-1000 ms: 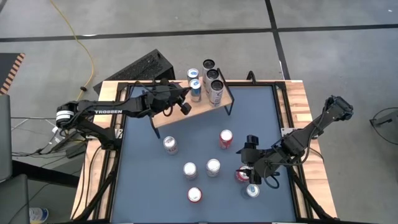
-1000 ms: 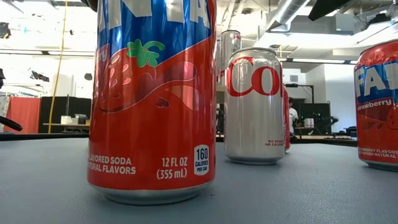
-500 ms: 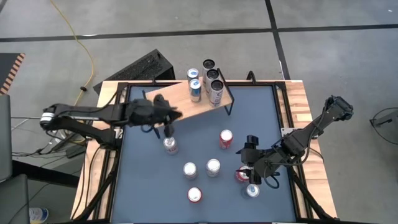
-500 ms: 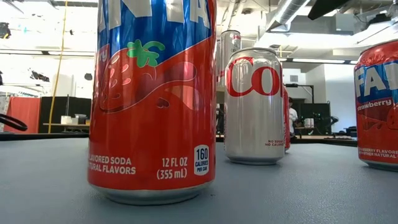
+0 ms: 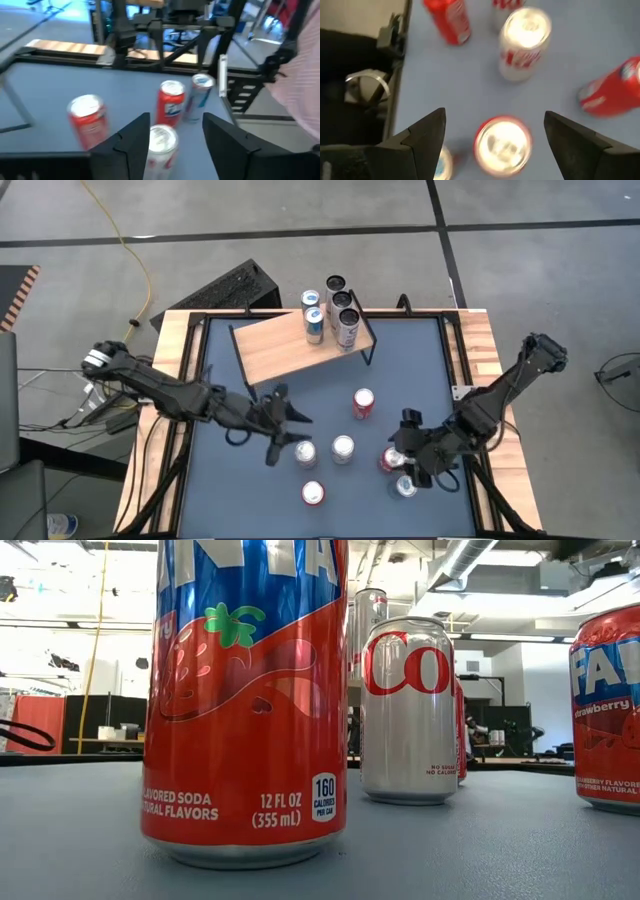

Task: Place canned beverage on shelf
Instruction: Put the blue soda can on the shelf aligned with the other blue soda cans

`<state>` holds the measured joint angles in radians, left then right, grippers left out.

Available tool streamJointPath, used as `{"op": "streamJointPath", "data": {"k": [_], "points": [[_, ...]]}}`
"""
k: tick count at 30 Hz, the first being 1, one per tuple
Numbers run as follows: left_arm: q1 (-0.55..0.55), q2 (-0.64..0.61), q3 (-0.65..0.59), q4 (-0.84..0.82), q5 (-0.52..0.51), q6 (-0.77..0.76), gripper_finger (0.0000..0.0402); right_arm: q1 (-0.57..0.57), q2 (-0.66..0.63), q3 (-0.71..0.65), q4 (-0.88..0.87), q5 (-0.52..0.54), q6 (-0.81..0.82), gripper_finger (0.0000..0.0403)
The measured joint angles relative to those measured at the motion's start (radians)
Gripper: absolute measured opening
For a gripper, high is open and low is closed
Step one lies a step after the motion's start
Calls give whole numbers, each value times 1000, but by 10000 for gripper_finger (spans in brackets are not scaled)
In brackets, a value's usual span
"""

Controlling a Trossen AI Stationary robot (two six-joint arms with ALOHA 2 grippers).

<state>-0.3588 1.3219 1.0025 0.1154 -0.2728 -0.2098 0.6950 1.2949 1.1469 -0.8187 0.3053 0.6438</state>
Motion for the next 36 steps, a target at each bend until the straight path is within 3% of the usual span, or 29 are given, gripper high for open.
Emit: {"op": "streamJointPath", "data": {"k": [8,14,18,32,36], "points": [[-42,147,122,2,13,-2,195,186,0,0,-56,-14,263,322],[-55,168,173,3,25,43,195,283,13,1,-60,93,389,322],[-58,168,179,8,26,33,195,332,85,0,-65,93,438,322],[-61,168,179,7,32,30,195,386,293,0,-67,119,667,344],[-61,168,179,7,32,30,195,402,291,0,-68,117,691,341]]}}
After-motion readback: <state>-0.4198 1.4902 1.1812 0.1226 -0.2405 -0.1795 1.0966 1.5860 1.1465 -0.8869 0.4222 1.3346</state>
